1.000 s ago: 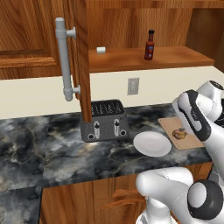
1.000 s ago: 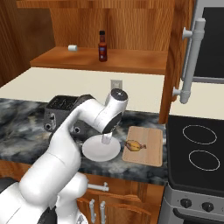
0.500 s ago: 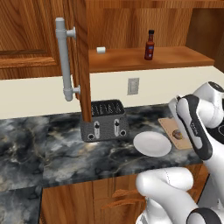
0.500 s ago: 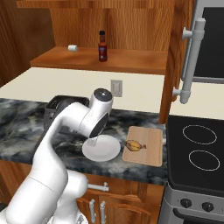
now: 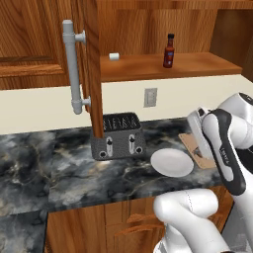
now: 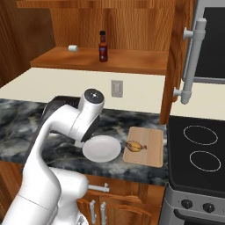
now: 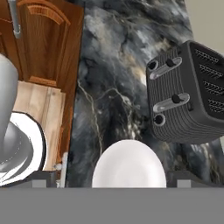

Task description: Pick the chicken drumstick from the plate and place it on the cutting board. Then pick the condiment bottle from the cabinet and place it next to the cutting board.

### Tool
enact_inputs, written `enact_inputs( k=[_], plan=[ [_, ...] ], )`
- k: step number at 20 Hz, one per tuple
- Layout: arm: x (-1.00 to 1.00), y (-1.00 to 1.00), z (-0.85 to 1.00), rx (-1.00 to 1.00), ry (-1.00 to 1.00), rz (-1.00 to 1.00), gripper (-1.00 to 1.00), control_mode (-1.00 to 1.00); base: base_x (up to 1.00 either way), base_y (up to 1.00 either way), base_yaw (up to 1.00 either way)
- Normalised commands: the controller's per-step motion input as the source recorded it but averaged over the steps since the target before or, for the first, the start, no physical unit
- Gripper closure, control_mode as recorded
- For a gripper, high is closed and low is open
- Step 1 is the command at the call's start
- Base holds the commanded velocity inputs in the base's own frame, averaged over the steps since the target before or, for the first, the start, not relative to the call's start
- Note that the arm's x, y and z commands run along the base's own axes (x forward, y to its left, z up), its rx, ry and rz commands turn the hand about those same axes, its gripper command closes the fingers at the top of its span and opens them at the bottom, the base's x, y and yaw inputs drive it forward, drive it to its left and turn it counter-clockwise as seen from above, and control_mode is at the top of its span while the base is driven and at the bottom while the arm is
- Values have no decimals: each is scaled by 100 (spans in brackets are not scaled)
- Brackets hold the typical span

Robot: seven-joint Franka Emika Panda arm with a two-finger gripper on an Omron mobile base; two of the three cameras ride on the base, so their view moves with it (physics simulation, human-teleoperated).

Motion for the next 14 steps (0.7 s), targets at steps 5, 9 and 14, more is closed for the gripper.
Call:
enact_inputs(
  k=[5,9,14],
  plan=[
    [-22,28,25,10,0,3,-100,-100,0,0,0],
    [-22,23,25,10,0,3,-100,-100,0,0,0],
    [-23,28,15,10,0,3,-100,-100,0,0,0]
  ],
)
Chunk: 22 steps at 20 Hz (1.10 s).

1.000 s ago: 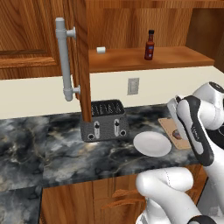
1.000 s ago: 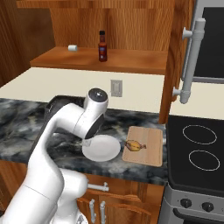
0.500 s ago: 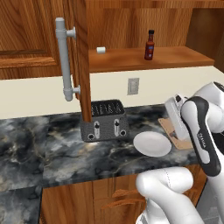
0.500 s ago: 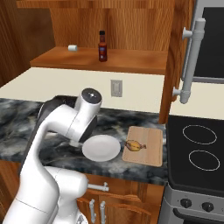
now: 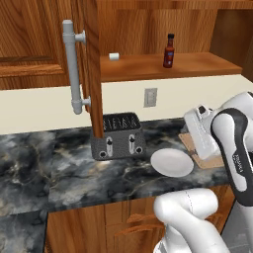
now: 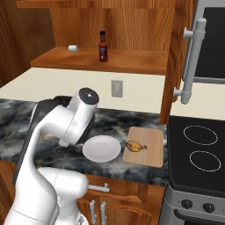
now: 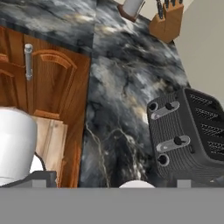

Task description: Pick the chicken drumstick from the plate and place it on the cutting board. Then pick the condiment bottle from the cabinet and place it next to the cutting board.

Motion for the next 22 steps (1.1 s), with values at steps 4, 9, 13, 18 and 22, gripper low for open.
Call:
enact_inputs(
  k=[4,9,13,18,22],
  plan=[
    [-22,32,2,9,0,3,-100,-100,0,0,0],
    [-19,33,0,8,0,2,-100,-100,0,0,0],
    [-3,9,0,9,1,0,-100,-100,0,0,0],
    [0,0,0,12,7,0,-100,-100,0,0,0],
    [0,0,7,18,8,0,-100,-100,0,0,0]
  ],
)
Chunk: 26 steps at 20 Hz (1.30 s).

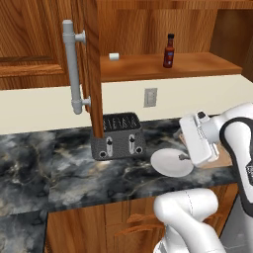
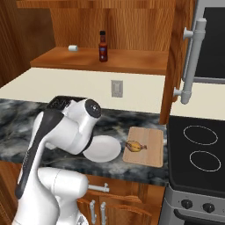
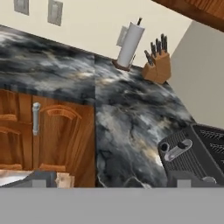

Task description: Pick the chicken drumstick from the plate and place it on the cutting board. Then pick the condiment bottle from the cabinet and place it next to the cutting board.

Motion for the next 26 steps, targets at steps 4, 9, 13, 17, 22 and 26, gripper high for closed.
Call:
enact_inputs(
  k=[4,9,13,17,22,26],
  plan=[
    [0,0,8,18,9,0,-100,-100,0,0,0],
    [0,0,12,17,8,0,-100,-100,0,0,0],
    [0,6,18,15,2,0,-100,-100,0,0,0],
    [0,12,23,12,0,0,-100,-100,0,0,0],
    [0,14,23,9,0,0,-100,-100,0,0,0],
    [0,8,29,6,0,-2,-100,-100,0,0,0]
  ],
)
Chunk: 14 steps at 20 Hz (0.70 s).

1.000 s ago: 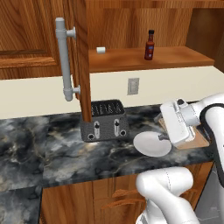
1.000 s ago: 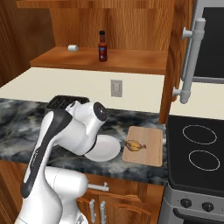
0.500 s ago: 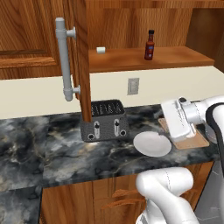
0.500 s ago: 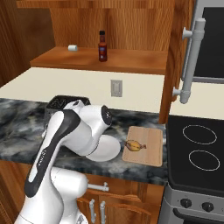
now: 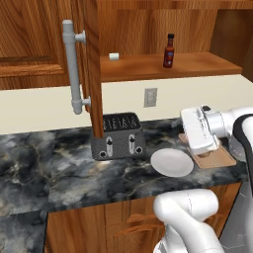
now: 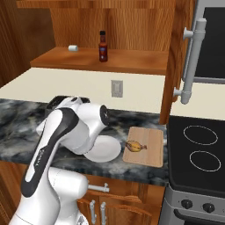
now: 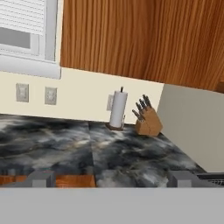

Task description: Pick the chicken drumstick from the plate and place it on the cutting board. Then pick the condiment bottle from the cabinet and place it next to the cutting board.

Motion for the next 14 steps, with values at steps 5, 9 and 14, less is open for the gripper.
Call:
enact_inputs(
  k=[5,9,14],
  plan=[
    [0,3,32,2,0,-5,-100,-100,0,0,0],
    [0,0,31,0,0,-4,-100,-100,0,0,0],
    [0,0,33,0,0,-4,-100,-100,0,0,0]
  ],
)
